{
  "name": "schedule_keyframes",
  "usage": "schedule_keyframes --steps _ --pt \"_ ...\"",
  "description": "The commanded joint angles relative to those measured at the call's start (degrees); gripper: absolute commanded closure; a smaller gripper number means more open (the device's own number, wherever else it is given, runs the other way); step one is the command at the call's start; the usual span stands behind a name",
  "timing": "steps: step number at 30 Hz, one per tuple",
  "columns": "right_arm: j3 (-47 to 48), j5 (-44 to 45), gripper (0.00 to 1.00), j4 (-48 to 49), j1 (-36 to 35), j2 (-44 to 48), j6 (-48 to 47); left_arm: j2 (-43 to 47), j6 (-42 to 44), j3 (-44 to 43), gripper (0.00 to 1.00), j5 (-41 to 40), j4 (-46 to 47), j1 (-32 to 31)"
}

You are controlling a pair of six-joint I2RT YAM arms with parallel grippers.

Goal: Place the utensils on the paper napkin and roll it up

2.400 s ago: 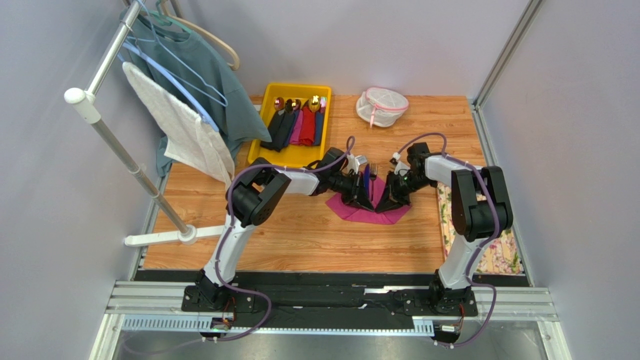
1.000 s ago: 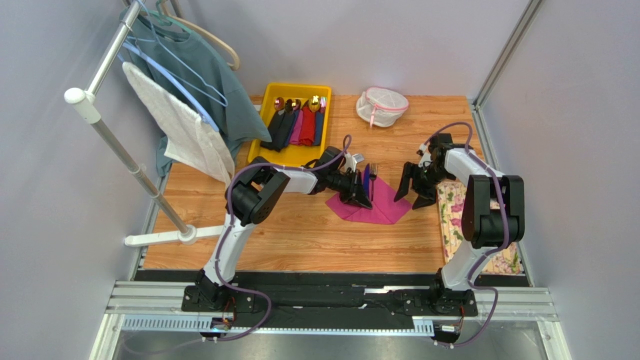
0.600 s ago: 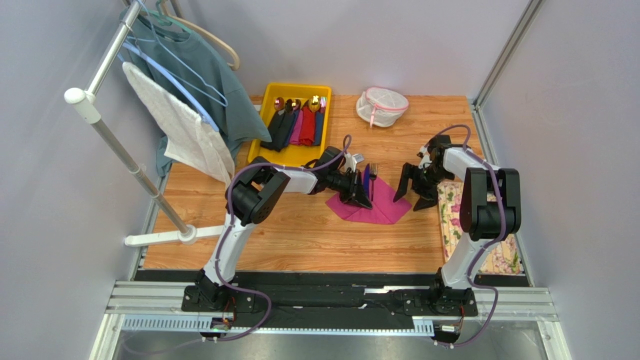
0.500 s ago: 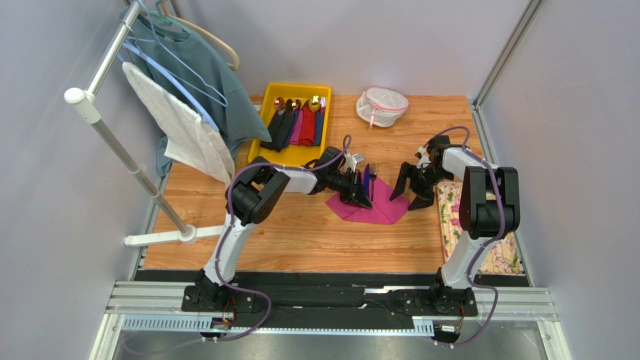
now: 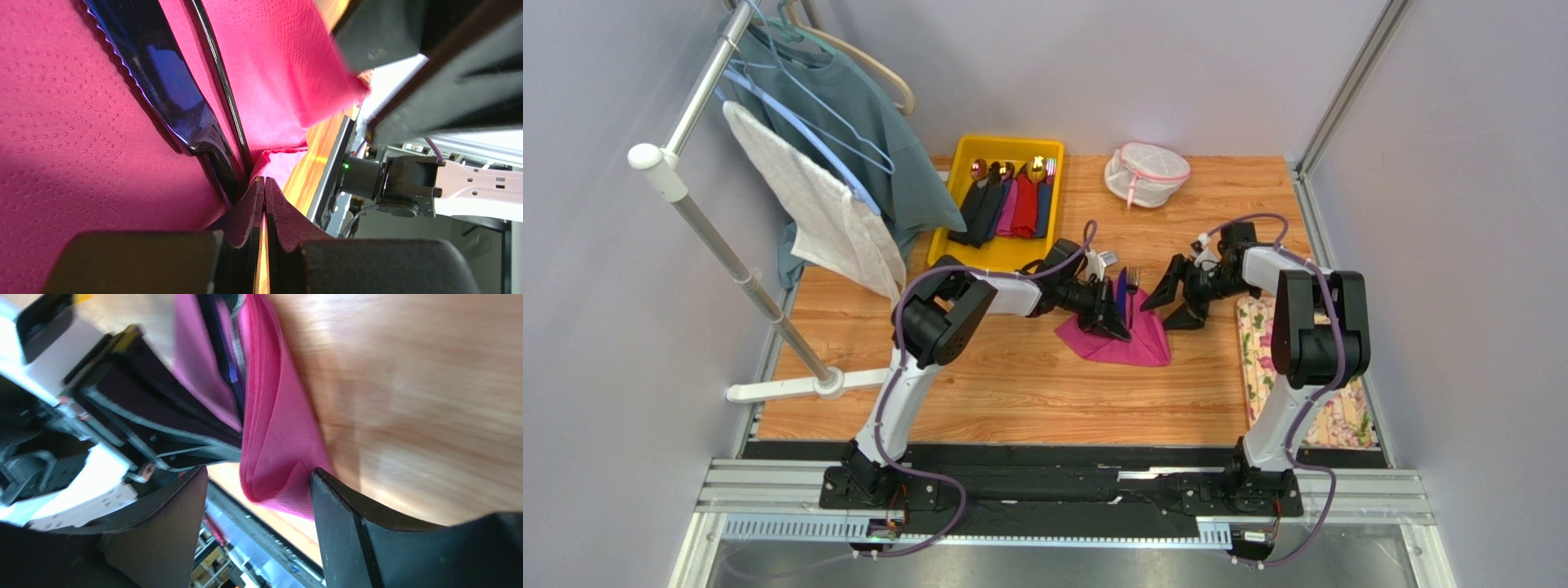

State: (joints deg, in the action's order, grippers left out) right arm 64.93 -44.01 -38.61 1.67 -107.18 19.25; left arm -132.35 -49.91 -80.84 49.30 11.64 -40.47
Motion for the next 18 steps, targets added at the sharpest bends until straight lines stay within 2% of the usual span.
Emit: schedule_keyframes --steps 1,5,9,11,18 --pt "-1.2 -7.76 0.36 4.16 -0.18 3.55 3.08 -1.15 -0.01 -0.9 0.91 -0.61 -0.3 0.13" --pt "-1.47 -2.16 0.35 1.7 -0.18 3.64 0.89 -1.15 -0.27 -0.81 0.91 -0.61 -0.13 0.13" --pt "-2.17 5.76 0.25 -0.76 -0.09 5.13 -1.66 -1.06 -0.36 -0.73 0.91 -0.61 -0.04 0.13" --pt "-2.52 8.31 0.25 -0.85 -0.09 5.66 -2.45 -1.06 -0.45 -0.81 0.91 -0.61 0.05 0.13" --pt "-3.49 3.59 0.28 -3.75 -0.18 4.43 -4.21 -1.06 -0.54 -0.72 0.91 -0.61 0.23 0.13"
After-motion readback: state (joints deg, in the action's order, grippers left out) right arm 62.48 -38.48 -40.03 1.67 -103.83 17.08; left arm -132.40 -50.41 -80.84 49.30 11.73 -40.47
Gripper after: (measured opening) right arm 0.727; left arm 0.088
